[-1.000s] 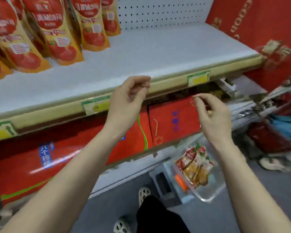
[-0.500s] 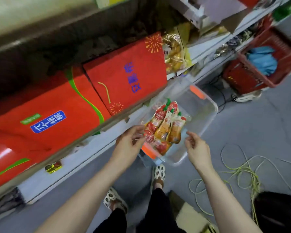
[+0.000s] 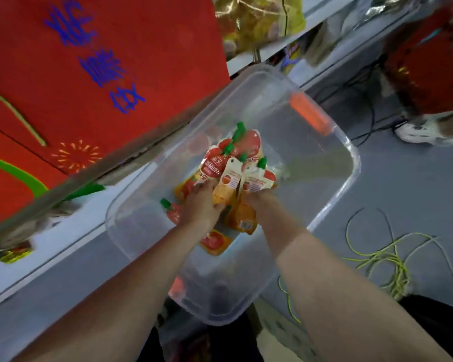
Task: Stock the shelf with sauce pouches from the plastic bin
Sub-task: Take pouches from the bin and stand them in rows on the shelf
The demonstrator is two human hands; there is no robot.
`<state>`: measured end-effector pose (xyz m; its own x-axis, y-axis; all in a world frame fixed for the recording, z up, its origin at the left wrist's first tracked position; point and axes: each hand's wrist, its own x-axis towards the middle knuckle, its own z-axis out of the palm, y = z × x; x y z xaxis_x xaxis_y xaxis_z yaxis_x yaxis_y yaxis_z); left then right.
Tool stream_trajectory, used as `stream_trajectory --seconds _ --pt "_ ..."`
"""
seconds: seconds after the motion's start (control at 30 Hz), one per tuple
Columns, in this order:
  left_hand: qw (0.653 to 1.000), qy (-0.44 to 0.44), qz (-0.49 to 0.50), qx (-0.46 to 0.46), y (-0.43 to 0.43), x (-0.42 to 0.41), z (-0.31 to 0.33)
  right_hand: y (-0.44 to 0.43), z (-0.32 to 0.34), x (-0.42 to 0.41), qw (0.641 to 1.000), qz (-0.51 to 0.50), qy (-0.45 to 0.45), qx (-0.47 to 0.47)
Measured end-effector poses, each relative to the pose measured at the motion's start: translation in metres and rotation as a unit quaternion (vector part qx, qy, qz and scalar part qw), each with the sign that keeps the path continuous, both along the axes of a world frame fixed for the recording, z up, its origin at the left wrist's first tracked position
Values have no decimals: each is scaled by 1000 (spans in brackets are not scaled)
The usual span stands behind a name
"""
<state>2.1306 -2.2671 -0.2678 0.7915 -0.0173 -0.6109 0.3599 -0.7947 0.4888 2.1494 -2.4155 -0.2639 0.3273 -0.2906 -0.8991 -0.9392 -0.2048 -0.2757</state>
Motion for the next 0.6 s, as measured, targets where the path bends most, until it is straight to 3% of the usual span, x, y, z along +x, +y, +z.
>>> stream_trajectory --seconds 0.17,0.27,0.43,0.53,0.6 --pt "992 -75 18 95 -26 17 -28 2 -33 7 999 28 11 -19" --pt "994 -94 11 59 -23 17 -31 6 -29 14 989 84 -1 -123" --pt "991 -117 60 -15 -17 16 4 -9 -3 28 975 70 -143 -153" --pt "983 -170 63 25 -10 13 30 -25 7 37 942 146 -189 -235" --pt "979 -187 49 70 -9 9 37 -25 1 41 922 245 -192 -228"
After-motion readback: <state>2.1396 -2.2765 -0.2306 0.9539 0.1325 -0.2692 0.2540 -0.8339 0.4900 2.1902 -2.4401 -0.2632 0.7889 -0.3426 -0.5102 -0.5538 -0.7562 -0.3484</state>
